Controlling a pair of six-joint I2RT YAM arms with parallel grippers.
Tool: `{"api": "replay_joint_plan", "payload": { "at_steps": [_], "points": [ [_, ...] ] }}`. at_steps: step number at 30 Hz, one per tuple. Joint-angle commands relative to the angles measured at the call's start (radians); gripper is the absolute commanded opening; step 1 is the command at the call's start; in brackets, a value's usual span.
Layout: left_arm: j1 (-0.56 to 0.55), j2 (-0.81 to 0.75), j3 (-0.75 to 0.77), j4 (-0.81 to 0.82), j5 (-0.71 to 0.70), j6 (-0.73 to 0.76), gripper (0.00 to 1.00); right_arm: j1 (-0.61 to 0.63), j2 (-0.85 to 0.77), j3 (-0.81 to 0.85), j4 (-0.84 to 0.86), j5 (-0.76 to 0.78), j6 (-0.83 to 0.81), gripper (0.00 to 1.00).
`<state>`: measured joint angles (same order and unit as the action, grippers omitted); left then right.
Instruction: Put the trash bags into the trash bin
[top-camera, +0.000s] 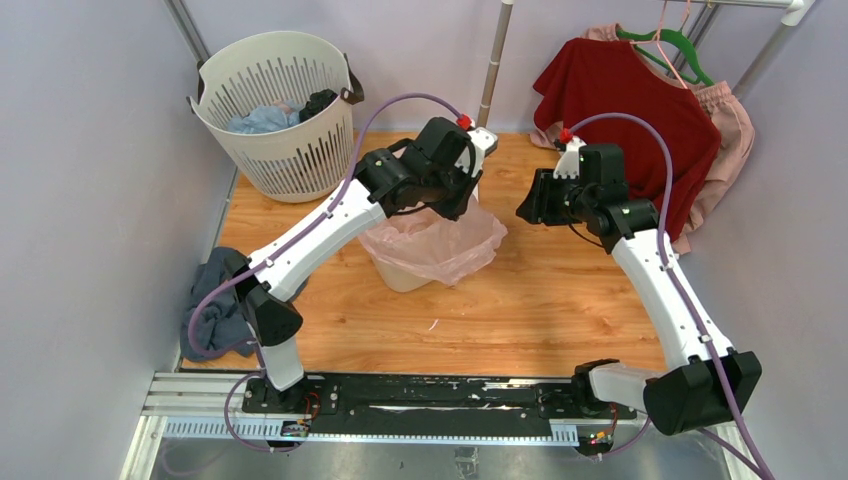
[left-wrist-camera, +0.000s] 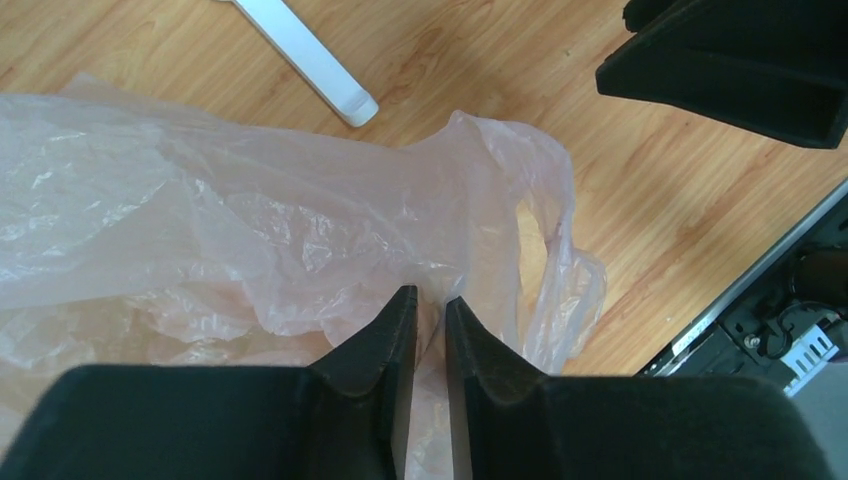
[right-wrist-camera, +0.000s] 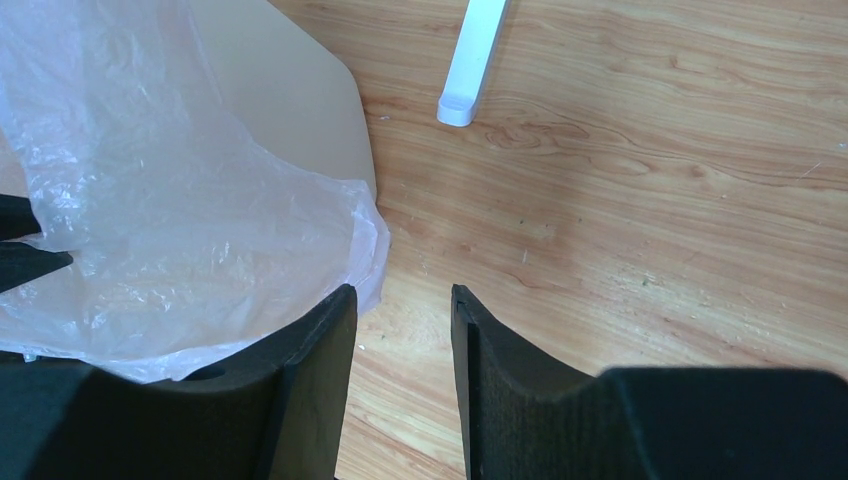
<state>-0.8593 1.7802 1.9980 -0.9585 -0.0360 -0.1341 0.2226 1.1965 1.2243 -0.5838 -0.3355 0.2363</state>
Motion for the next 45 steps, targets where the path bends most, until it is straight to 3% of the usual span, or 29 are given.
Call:
{"api": "replay_joint_plan", "payload": {
  "at_steps": [1,11,23,32,39,45],
  "points": [
    [0.008,-0.027,-0.03,-0.008,0.028,-0.002,0.19,-0.02,0.01,-0.015,0.004,-0.02,-0.019,0.44],
    [0.008,-0.158,-0.198,-0.009,0.066,0.008,0.16,-0.022,0.009,-0.034,0.021,-0.035,-0.01,0.44],
    [0.008,-0.409,-0.45,-0.032,0.077,-0.005,0.25,-0.023,0.008,-0.062,0.071,-0.149,0.012,0.44],
    [0.003,-0.598,-0.612,-0.077,0.039,-0.075,0.31,-0.021,0.019,-0.161,0.38,-0.486,0.169,0.45],
    [0.003,-0.701,-0.709,-0.108,-0.005,-0.129,0.37,0.007,0.101,-0.171,0.637,-0.595,0.289,0.45],
    [0.003,-0.693,-0.743,-0.105,0.02,-0.132,0.38,0.058,0.201,-0.167,0.821,-0.668,0.399,0.46]
  ]
}}
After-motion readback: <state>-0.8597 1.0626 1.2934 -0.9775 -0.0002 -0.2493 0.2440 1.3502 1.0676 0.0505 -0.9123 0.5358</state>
